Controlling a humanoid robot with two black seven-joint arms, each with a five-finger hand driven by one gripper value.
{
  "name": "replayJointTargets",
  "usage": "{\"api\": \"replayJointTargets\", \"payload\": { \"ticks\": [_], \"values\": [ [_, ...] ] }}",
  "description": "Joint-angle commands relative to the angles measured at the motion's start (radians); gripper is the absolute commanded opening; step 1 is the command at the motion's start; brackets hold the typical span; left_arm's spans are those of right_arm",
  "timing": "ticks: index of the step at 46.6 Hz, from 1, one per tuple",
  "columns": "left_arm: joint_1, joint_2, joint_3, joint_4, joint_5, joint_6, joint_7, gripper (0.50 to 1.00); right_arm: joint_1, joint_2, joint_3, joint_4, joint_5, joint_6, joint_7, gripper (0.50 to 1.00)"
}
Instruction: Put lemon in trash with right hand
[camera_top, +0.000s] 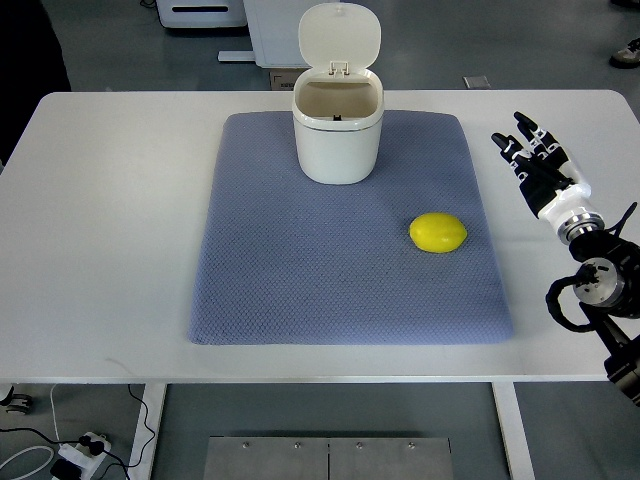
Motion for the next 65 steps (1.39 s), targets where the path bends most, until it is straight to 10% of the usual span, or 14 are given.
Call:
{"api": "replayJointTargets", "payload": {
  "ticks": [1, 65],
  "values": [
    [-0.001, 0.000, 0.000, 0.000, 0.000, 0.000, 0.000, 1.000, 0.000, 0.000, 0.000, 0.000, 0.000, 0.000, 0.000, 1.000],
    [0.000, 0.000, 0.000, 0.000, 0.000, 0.000, 0.000, 1.000, 0.018, -0.014, -0.003, 0.000, 0.005, 0.020, 0.003, 1.000]
  ]
}}
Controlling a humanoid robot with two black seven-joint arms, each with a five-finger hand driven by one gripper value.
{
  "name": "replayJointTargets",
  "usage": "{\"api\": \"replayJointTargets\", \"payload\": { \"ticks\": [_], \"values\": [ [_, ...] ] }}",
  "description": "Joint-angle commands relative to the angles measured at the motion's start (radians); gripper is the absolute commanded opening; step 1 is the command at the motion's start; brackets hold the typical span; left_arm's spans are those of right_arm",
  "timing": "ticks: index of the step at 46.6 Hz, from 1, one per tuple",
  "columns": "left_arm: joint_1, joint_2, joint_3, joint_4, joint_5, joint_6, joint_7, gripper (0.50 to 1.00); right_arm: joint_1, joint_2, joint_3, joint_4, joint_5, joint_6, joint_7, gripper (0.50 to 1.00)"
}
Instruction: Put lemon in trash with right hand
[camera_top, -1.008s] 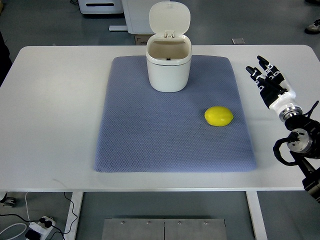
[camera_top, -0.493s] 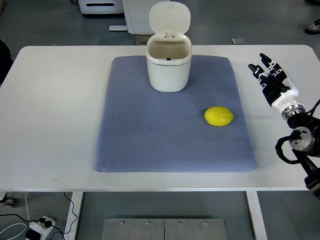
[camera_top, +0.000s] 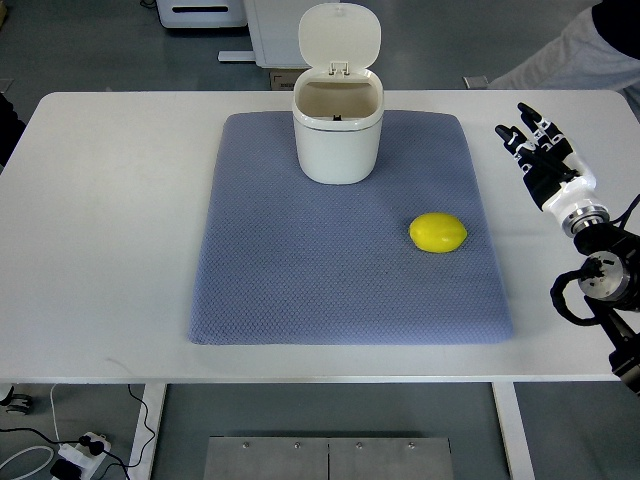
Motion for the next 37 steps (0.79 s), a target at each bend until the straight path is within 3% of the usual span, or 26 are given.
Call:
{"api": "replayJointTargets", "payload": {
  "ticks": [1, 37],
  "values": [
    [0.000, 0.000, 0.000, 0.000, 0.000, 0.000, 0.000, 1.000, 0.003, 0.000, 0.000, 0.000, 0.003, 0.005, 0.000, 1.000],
    [0.000, 0.000, 0.000, 0.000, 0.000, 0.000, 0.000, 1.000, 0.098, -0.057, -0.164, -0.003, 0.058, 0.008, -0.011, 1.000]
  ]
}}
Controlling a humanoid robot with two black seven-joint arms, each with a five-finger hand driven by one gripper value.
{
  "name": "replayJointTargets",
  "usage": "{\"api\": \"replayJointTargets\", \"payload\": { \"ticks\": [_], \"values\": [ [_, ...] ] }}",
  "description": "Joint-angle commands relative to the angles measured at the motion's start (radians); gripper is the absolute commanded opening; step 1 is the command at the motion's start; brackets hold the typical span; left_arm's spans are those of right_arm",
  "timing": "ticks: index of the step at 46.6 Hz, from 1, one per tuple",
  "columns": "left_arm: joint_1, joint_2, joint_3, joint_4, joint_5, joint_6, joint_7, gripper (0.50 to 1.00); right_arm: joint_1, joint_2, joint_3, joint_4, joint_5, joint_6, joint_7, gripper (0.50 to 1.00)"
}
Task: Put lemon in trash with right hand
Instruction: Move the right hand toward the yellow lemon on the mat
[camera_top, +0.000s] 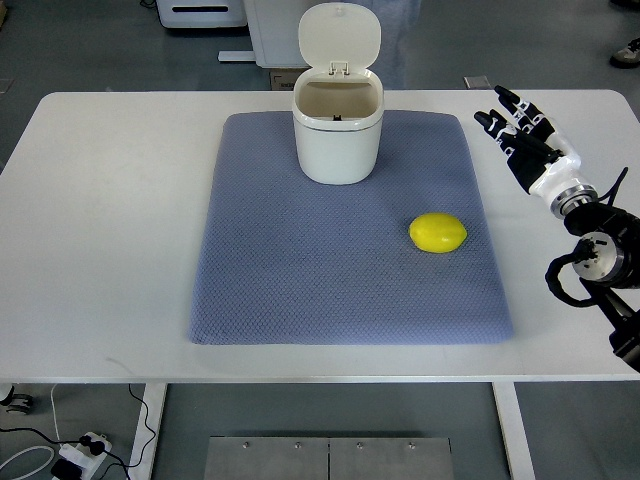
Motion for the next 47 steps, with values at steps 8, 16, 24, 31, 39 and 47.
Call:
{"api": "replayJointTargets", "payload": {
  "ticks": [8, 16, 24, 31, 39, 47],
  "values": [
    [-0.001, 0.000, 0.000, 0.000, 0.000, 0.000, 0.000, 1.000, -0.007, -0.013, -0.024, 0.012, -0.003, 0.060, 0.000, 1.000],
    [0.000, 0.000, 0.000, 0.000, 0.000, 0.000, 0.000, 1.000, -0.026, -0.047, -0.038, 0.012, -0.009, 0.170, 0.000, 1.000],
    [0.000, 0.000, 0.000, 0.000, 0.000, 0.000, 0.000, 1.000, -0.040, -0.050, -0.032, 0.009, -0.005, 0.176, 0.002, 1.000],
    [0.000, 0.000, 0.000, 0.000, 0.000, 0.000, 0.000, 1.000, -0.041, -0.050, -0.032, 0.007, -0.003, 0.175, -0.001, 1.000],
    [0.000, 0.000, 0.000, 0.000, -0.002, 0.000, 0.000, 1.000, -0.041, -0.070, -0.031, 0.004, -0.005, 0.175, -0.003, 1.000],
    [0.000, 0.000, 0.000, 0.000, 0.000, 0.000, 0.000, 1.000, -0.041, -0.076, -0.034, 0.004, -0.003, 0.176, 0.000, 1.000]
  ]
}}
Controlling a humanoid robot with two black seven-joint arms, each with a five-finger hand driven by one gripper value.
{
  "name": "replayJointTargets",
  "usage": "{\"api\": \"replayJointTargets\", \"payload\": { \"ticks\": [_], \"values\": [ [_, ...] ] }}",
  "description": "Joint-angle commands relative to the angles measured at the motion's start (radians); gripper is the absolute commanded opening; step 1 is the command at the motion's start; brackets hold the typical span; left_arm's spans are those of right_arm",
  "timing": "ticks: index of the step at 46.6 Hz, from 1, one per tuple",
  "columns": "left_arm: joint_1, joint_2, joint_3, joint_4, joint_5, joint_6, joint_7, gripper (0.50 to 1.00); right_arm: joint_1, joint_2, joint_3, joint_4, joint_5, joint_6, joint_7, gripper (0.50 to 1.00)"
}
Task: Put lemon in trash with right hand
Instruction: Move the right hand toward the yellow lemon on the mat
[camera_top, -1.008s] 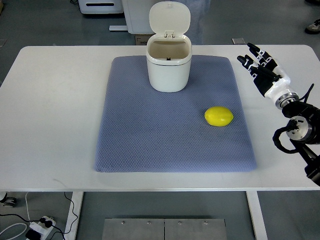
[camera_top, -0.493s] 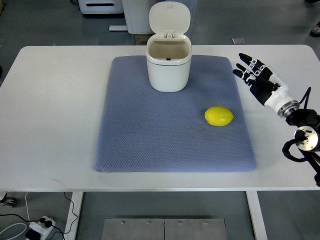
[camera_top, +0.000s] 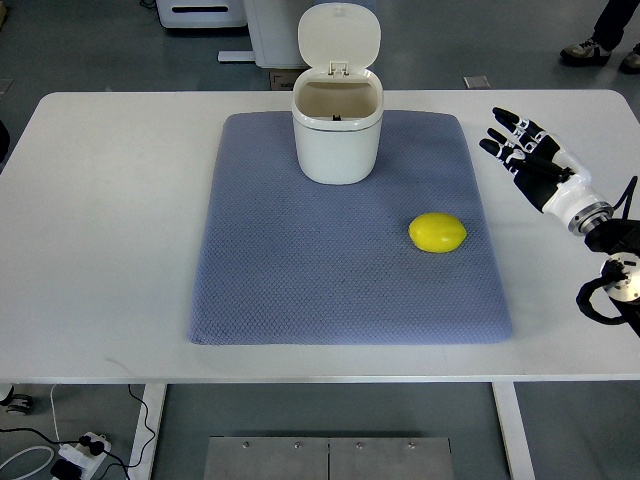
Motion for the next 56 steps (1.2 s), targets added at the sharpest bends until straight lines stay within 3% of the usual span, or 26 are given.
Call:
{"api": "replayJointTargets", "payload": {
  "ticks": [1, 13, 25, 49, 56],
  "values": [
    [0.000, 0.000, 0.000, 0.000, 0.000, 0.000, 0.000, 1.000, 0.000, 0.000, -0.002, 0.003, 0.001, 0.001, 0.004, 1.000],
    [0.000, 0.000, 0.000, 0.000, 0.000, 0.000, 0.000, 1.000, -0.043, 0.000, -0.012, 0.010, -0.013, 0.000, 0.024, 0.998],
    [0.000, 0.000, 0.000, 0.000, 0.000, 0.000, 0.000, 1.000, -0.084, -0.003, -0.074, 0.010, -0.137, 0.000, 0.162, 0.998],
    [0.000, 0.000, 0.000, 0.000, 0.000, 0.000, 0.000, 1.000, -0.100, 0.003, -0.139, 0.009, -0.148, -0.003, 0.191, 0.993],
    [0.000, 0.000, 0.000, 0.000, 0.000, 0.000, 0.000, 1.000, -0.103, 0.007, -0.156, 0.010, -0.177, -0.002, 0.225, 0.989]
  ]
}}
